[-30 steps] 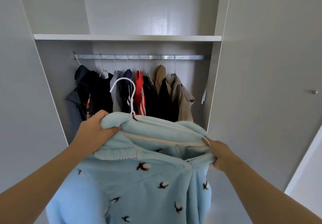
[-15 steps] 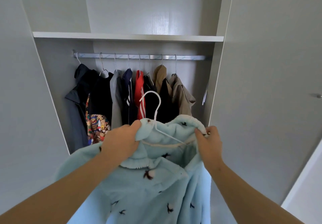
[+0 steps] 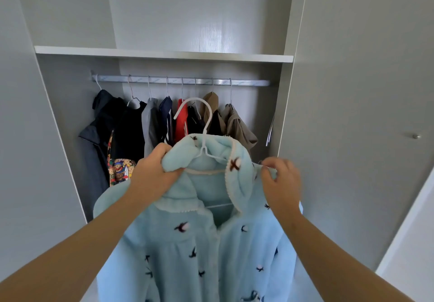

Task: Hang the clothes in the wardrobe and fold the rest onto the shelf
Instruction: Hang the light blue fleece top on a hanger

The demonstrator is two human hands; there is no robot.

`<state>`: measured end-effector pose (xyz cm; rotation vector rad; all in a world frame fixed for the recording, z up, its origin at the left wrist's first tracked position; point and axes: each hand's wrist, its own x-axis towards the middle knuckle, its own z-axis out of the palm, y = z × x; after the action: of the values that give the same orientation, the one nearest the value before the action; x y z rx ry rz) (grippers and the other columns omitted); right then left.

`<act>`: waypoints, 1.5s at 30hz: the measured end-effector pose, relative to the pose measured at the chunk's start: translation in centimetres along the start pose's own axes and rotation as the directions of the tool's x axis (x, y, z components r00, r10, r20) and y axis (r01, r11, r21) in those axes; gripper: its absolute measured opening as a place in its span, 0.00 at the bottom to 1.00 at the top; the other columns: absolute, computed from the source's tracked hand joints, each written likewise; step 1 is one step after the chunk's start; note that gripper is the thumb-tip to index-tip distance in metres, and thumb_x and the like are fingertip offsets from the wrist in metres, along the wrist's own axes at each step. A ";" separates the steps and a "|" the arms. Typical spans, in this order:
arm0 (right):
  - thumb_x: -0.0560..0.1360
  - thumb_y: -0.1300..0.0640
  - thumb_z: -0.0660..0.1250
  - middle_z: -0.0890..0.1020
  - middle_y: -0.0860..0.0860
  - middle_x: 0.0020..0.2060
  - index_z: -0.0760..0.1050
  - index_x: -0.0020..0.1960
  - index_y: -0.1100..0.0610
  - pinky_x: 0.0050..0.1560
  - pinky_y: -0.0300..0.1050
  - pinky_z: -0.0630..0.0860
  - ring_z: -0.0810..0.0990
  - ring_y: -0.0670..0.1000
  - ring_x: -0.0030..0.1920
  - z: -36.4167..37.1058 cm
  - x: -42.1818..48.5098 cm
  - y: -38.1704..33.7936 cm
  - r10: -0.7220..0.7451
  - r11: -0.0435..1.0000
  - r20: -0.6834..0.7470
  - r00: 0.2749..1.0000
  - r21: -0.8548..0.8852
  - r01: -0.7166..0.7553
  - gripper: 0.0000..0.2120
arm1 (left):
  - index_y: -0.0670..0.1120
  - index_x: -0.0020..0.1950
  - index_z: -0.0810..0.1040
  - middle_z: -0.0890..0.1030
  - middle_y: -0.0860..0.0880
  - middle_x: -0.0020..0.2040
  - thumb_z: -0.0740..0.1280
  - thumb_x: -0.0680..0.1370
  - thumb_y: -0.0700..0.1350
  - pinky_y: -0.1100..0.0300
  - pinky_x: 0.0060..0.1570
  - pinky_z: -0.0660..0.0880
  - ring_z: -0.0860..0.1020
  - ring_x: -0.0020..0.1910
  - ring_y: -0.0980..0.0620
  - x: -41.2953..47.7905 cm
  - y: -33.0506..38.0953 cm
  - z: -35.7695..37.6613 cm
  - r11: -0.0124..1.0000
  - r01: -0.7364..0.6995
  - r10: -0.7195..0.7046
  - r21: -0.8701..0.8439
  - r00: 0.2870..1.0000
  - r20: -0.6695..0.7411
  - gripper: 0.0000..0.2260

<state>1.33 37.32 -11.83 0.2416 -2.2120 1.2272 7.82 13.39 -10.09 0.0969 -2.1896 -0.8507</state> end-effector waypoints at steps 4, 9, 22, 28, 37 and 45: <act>0.80 0.48 0.52 0.78 0.52 0.46 0.74 0.50 0.54 0.57 0.48 0.65 0.75 0.57 0.54 0.2 1.2 0.1 0.019 0.955 0.416 0.909 -0.276 0.106 0.15 | 0.61 0.39 0.69 0.77 0.59 0.36 0.75 0.68 0.43 0.56 0.37 0.73 0.75 0.38 0.56 0.1 0.3 -0.2 0.998 -0.016 0.019 -0.066 0.998 0.053 0.17; 0.77 0.37 0.50 0.75 0.46 0.32 0.76 0.42 0.54 0.33 0.42 0.73 0.75 0.48 0.34 1.1 0.4 -1.2 0.034 0.973 0.617 0.786 -0.201 0.116 0.25 | 0.56 0.41 0.68 0.77 0.56 0.38 0.74 0.69 0.42 0.67 0.35 0.70 0.75 0.37 0.60 -0.5 0.7 0.5 0.994 0.028 0.000 -0.104 0.964 0.265 0.16; 0.68 0.31 0.58 0.72 0.45 0.24 0.67 0.27 0.51 0.31 0.40 0.69 0.74 0.46 0.29 2.4 -1.4 1.0 0.154 0.981 0.484 0.862 -0.177 -0.076 0.25 | 0.47 0.36 0.72 0.74 0.48 0.35 0.73 0.70 0.41 0.61 0.32 0.70 0.73 0.35 0.51 0.0 3.6 -0.2 0.707 0.585 -0.424 -0.398 0.801 0.424 0.09; 0.68 0.32 0.59 0.74 0.46 0.25 0.72 0.30 0.52 0.32 0.41 0.73 0.75 0.46 0.30 0.9 -1.2 2.2 0.198 0.978 0.459 0.866 -0.151 -0.144 0.24 | 0.46 0.48 0.80 0.83 0.50 0.45 0.69 0.73 0.41 0.61 0.42 0.78 0.81 0.46 0.51 -1.2 3.3 -1.5 0.771 0.561 -0.047 -0.300 0.520 0.853 0.05; 0.75 0.40 0.60 0.76 0.54 0.30 0.77 0.42 0.64 0.35 0.41 0.70 0.73 0.48 0.32 -0.6 -1.1 2.2 0.122 0.992 0.426 0.896 -0.012 -0.129 0.26 | 0.51 0.46 0.76 0.76 0.54 0.39 0.66 0.76 0.53 0.67 0.38 0.69 0.73 0.37 0.58 -1.3 2.2 1.8 0.998 0.034 0.004 -0.046 0.763 0.646 0.06; 0.79 0.46 0.56 0.80 0.56 0.37 0.79 0.47 0.64 0.44 0.44 0.74 0.76 0.49 0.37 -0.8 -2.1 1.5 0.132 0.990 0.523 0.842 -0.029 -0.137 0.23 | 0.39 0.32 0.73 0.72 0.46 0.29 0.61 0.79 0.47 0.58 0.37 0.66 0.68 0.32 0.50 0.3 2.7 3.9 0.866 0.372 -0.288 -0.333 0.918 0.274 0.19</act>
<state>2.74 38.61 -13.83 0.4824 -2.7305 1.3691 5.51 17.51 -10.14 0.2038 -2.1928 -1.5340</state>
